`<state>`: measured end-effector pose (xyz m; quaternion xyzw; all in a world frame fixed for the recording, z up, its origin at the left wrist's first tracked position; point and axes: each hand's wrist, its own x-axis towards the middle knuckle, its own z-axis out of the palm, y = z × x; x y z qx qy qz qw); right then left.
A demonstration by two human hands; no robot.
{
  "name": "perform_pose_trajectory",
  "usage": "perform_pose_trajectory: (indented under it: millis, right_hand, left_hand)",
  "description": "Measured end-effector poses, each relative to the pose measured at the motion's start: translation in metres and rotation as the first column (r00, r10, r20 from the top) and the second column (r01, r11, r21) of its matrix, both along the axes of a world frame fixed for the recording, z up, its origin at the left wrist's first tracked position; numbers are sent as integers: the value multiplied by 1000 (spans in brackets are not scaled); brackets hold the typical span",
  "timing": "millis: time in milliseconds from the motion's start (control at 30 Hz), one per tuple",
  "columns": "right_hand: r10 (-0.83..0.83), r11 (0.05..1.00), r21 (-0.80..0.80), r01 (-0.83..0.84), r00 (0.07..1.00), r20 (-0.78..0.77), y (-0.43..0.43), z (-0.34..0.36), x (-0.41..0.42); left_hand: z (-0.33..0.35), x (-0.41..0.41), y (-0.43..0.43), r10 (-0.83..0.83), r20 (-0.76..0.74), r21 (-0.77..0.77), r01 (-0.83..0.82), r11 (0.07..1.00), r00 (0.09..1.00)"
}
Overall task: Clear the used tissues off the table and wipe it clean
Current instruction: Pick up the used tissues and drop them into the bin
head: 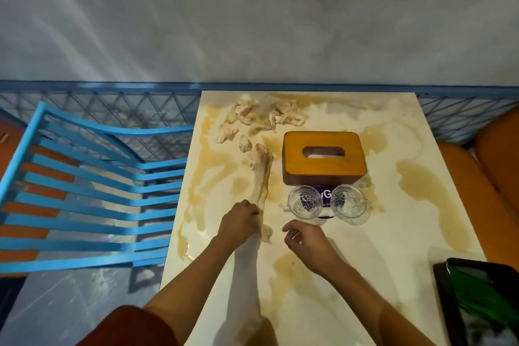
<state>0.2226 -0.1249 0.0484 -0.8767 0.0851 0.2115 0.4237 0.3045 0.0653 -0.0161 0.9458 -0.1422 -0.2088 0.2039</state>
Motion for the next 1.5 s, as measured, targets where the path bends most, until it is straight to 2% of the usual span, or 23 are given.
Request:
perform_pose_trajectory:
  millis: [167, 300, 467, 600, 667, 767, 867, 900, 1000, 1067, 1167, 1300, 1400, 1500]
  right_hand:
    - [-13, 1000, 0, 13, 1000, 3, 11, -3, 5]
    - [-39, 999, 31, 37, 998, 55, 21, 0, 10]
    - [-94, 974, 220, 49, 976, 198, 37, 9, 14]
    - [-160, 929, 361, 87, 971, 179, 46, 20, 16]
    - [-211, 900, 415, 136, 967, 141, 48, 25, 17]
    - [-291, 848, 486, 209, 952, 98, 46, 30, 17]
    - [-337, 817, 518, 254, 939, 70, 41, 31, 15]
    - [-350, 810, 521, 270, 935, 59, 39, 29, 13]
    - [-347, 862, 406, 302, 937, 39, 30, 14, 7]
    - [-310, 915, 282, 289, 950, 31, 24, -1, 1]
    - [-199, 962, 194, 191, 980, 24, 25, -12, -10]
    - [-23, 994, 104, 21, 1000, 19, 36, -19, -15]
    - [162, 981, -113, -156, 986, 44, 44, -35, -15]
    - [302, 895, -350, -276, 953, 20, 51, -43, -10]
  left_hand:
    - [10, -8, 14, 194, 18, -233, -184, 955, 981]
    - [40, -25, 22, 257, 48, -446, -209, 870, 965]
    - [78, -46, 24, 310, 75, -600, -206, 773, 948]
    - [94, -50, 24, 323, 62, -647, -209, 733, 944]
    - [97, -50, 22, 344, -4, -677, -256, 690, 939]
    - [95, -48, 18, 333, -197, -734, -364, 573, 922]
    - [89, -49, 15, 294, -429, -752, -518, 408, 854]
    - [86, -50, 14, 280, -493, -730, -567, 381, 823]
    - [72, -54, 15, 318, -579, -625, -660, 417, 750]
    - [59, -55, 18, 399, -539, -534, -667, 520, 742]
    - [44, -58, 19, 418, -453, -405, -600, 690, 787]
    - [29, -65, 11, 317, -424, -284, -457, 843, 848]
    - [23, -66, 6, 354, -428, -268, -490, 829, 832]
    - [22, -60, 8, 376, -386, -287, -497, 819, 842]
